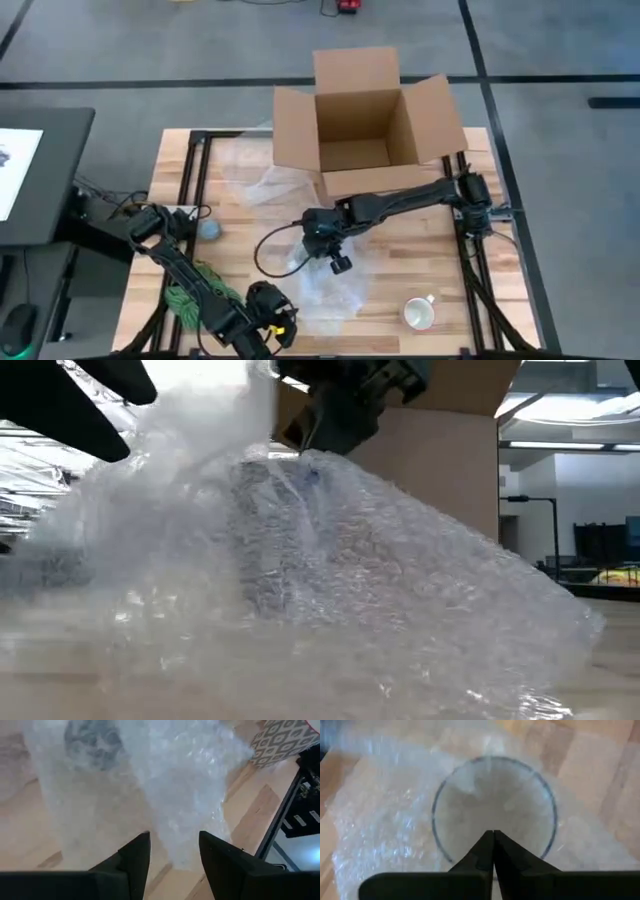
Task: Wrap mug
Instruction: Wrap the white blue mug with bubble wrap
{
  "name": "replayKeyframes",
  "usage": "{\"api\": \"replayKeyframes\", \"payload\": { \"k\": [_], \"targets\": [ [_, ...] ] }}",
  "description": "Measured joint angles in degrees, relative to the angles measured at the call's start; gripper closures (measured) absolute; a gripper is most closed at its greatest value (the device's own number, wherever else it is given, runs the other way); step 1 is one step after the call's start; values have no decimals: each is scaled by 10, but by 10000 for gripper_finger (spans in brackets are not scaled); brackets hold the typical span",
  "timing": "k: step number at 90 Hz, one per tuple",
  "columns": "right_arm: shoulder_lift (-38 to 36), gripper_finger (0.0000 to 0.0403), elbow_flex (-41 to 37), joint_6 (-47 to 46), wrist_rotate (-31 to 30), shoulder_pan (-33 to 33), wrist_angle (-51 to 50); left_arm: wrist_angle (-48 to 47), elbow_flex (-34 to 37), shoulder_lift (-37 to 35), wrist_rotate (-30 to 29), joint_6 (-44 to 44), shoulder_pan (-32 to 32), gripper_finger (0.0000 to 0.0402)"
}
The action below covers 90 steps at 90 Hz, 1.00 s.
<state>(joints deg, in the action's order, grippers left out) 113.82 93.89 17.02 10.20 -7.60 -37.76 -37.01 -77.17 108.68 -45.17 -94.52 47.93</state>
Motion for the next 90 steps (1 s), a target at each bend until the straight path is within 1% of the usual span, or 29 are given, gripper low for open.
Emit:
{"api": "replayKeyframes", "payload": {
  "k": [11, 24, 43, 60, 76, 90],
  "targets": [
    [14, 403, 2, 0, 3, -3, 14, -4, 0, 0, -24, 36, -7, 254],
    [58, 403, 2, 0, 30, -3, -2, -14, 0, 0, -54, 77, -23, 254],
    [88, 403, 5, 2, 32, 0, -24, -13, 0, 0, -104, 157, -52, 254],
    [80, 403, 4, 9, 33, 4, -15, -12, 0, 0, -106, 183, -68, 254],
    [57, 403, 2, 10, 31, 2, -26, -11, 0, 0, -106, 184, -67, 254],
    [48, 403, 51, 11, 31, 2, -85, -9, 0, 0, -106, 183, -60, 254]
  ]
}}
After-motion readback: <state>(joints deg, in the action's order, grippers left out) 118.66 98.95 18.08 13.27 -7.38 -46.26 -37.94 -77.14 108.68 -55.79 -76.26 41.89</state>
